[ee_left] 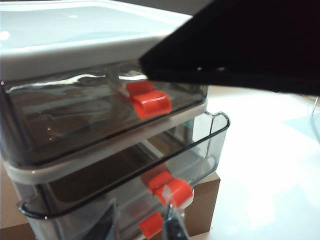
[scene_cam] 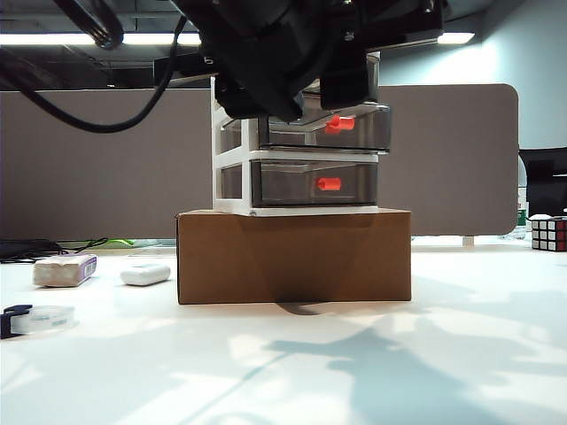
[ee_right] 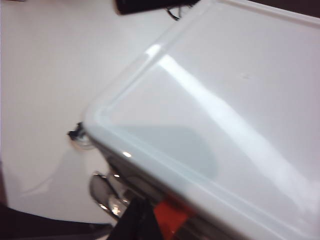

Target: Open the second layer of the drawer on the table, pick up the transparent tape on the table and put it in, and finally close the drawer.

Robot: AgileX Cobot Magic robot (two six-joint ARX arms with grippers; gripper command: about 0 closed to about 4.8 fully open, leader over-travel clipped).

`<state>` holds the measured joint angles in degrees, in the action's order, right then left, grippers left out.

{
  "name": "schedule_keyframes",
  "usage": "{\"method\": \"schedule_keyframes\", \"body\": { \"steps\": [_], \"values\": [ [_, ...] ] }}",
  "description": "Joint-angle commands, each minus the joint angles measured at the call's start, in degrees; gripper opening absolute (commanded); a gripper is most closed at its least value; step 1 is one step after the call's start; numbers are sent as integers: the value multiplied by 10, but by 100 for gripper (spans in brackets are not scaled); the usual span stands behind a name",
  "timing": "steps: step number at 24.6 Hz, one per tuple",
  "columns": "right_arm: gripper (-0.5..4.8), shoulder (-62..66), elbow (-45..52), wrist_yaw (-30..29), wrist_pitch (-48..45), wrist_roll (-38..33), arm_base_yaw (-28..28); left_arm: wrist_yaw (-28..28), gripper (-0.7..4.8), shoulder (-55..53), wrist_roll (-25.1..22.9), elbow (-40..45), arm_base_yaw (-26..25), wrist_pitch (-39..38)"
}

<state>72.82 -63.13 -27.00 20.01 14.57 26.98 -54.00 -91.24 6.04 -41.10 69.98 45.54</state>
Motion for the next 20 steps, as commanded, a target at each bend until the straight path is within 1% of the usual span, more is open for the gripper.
{"method": "schedule_keyframes", "body": {
  "steps": [1,5,8,9,13,15,19,20],
  "values": [
    [-5,7,-1,-29,-19,-8,17,3,108,1,0,0,0,2],
    [-5,27,-1,-26,-49,-13,50,2,108,2,0,0,8,-6],
    [-5,54,-1,35,-78,-13,93,-4,108,2,0,0,25,-22],
    [-5,61,-1,43,-86,-13,100,-5,108,2,0,0,29,-25],
    [-5,77,-1,51,-114,-26,108,-17,109,2,0,0,32,-42],
    [-5,82,-1,56,-127,-30,108,-24,122,2,0,0,33,-48],
    [-5,86,-1,96,-148,-31,106,-30,122,2,0,0,33,-48],
    [-5,87,-1,96,-153,-31,105,-30,122,2,0,0,33,-48]
  ]
}}
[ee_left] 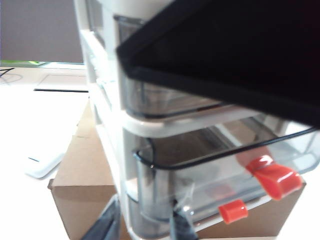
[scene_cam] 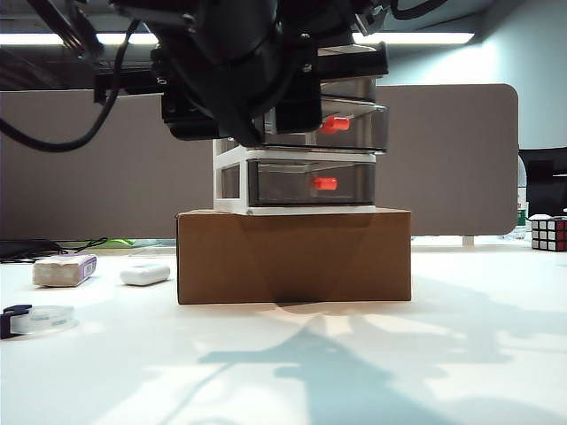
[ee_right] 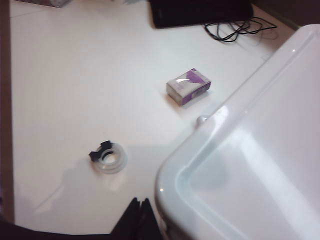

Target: Open the second layer of the drawer on the table, pick up the transparent tape on the table and put it in, and finally close the drawer.

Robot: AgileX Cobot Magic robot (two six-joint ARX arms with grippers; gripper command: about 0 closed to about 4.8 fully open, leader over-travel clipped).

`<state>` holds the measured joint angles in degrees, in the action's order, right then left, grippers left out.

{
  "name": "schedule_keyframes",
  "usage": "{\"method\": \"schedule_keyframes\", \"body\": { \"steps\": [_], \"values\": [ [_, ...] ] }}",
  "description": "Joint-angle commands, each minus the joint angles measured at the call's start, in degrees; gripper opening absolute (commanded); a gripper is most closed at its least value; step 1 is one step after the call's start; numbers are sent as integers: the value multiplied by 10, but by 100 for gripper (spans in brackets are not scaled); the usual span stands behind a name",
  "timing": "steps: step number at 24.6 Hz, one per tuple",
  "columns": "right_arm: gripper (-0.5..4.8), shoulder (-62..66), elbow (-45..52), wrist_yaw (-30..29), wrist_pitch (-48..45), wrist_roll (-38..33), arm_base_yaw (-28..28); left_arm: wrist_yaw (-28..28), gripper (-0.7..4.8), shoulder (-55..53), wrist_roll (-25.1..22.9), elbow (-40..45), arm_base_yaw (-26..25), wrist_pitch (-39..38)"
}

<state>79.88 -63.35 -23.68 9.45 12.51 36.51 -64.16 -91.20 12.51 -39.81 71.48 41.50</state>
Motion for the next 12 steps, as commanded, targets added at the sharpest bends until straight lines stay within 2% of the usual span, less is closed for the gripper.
{"method": "schedule_keyframes", "body": {
  "steps": [1,4,8,12],
  "values": [
    [-5,17,1,62,-52,-11,7,71,122,1,-64,-13,18,-8],
    [-5,17,1,62,-67,-11,0,71,121,1,-64,-12,18,-9],
    [-5,24,-5,107,-84,-11,-7,71,121,1,-64,-11,18,-12],
    [-5,31,-5,115,-104,-11,-13,71,121,1,-63,-11,18,-12]
  ]
}}
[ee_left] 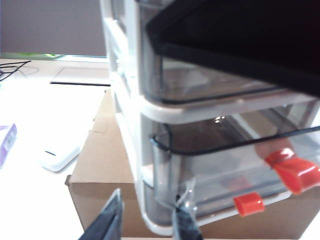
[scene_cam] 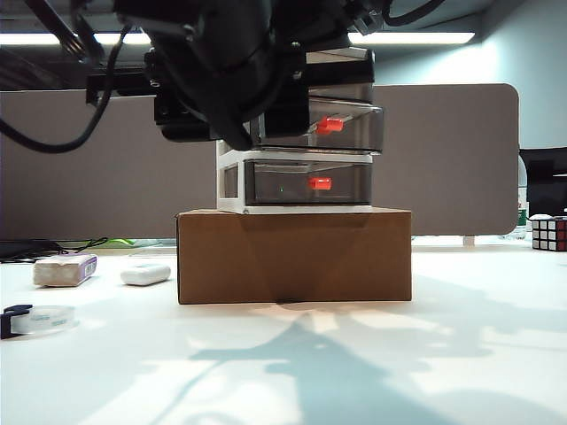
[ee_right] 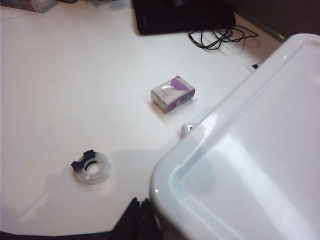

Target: Open the second layer of the drawer on the table, pick up the transparent tape on the table and put it in, and finally close the drawer.

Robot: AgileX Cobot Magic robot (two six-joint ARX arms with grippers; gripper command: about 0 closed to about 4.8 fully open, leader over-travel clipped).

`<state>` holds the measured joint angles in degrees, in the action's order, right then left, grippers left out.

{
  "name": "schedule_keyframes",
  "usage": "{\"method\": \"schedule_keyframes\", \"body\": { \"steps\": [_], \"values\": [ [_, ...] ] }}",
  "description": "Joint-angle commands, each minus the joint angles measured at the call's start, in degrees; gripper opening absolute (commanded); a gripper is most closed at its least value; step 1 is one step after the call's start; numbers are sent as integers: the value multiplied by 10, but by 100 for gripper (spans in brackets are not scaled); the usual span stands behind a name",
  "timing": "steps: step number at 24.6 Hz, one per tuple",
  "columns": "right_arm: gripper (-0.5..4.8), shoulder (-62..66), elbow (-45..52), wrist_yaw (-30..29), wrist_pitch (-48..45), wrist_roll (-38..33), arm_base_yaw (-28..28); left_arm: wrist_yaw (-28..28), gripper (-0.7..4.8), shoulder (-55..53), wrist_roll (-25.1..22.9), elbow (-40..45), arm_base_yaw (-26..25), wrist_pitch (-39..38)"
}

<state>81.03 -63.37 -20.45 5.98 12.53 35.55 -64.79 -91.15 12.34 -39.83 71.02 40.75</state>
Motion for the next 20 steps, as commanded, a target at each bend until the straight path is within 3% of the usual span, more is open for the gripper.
{"method": "schedule_keyframes", "body": {
  "steps": [1,20],
  "values": [
    [-5,24,-5,85,-78,-11,-4,78,121,1,-61,-11,22,-5],
    [-5,64,-32,92,-102,-10,-23,82,121,1,-48,-11,22,-4]
  ]
}}
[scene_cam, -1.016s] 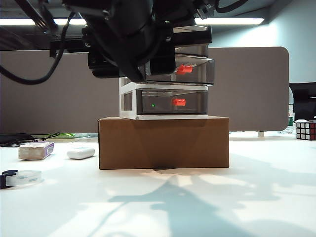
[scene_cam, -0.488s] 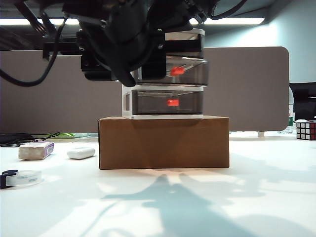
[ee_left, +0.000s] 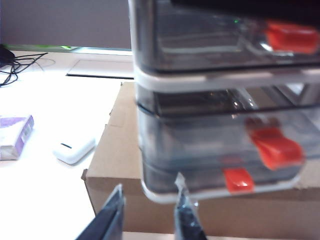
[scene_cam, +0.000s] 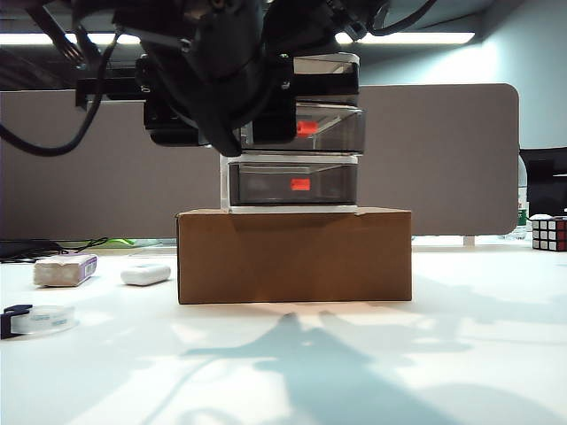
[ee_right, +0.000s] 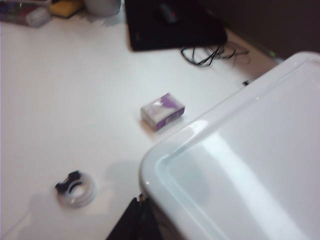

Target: Open the second layer of the drawer on the table, pick up the transparent tape on the table and put it in, and finally close the drawer.

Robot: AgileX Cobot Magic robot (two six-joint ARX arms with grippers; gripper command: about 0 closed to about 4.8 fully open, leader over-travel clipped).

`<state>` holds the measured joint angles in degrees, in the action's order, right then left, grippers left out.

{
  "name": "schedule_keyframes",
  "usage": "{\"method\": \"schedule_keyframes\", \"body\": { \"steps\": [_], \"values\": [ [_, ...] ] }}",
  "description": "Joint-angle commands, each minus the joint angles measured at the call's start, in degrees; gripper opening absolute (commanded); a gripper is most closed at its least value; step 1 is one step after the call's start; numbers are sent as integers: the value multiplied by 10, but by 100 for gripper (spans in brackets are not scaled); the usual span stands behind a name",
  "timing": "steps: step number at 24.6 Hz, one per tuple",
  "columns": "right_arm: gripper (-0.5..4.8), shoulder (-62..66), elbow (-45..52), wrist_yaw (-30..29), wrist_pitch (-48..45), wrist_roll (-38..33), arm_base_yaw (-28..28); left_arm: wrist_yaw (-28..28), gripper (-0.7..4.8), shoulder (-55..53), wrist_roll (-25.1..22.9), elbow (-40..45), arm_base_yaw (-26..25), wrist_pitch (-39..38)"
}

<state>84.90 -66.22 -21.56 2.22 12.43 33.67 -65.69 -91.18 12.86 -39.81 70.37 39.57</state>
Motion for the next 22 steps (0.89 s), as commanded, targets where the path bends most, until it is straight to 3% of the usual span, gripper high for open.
{"method": "schedule_keyframes", "body": {
  "steps": [1,12,18,22],
  "values": [
    [-5,28,-4,103,-66,-9,-5,93,121,1,-52,-11,28,7],
    [-5,-20,-3,73,-48,-9,-5,85,121,1,-39,-11,19,-14],
    [-5,-92,-3,60,16,5,-6,88,121,1,-38,-11,9,-13],
    [-5,-123,-3,26,56,17,-16,125,137,-3,-38,-11,-17,-8]
  ]
}}
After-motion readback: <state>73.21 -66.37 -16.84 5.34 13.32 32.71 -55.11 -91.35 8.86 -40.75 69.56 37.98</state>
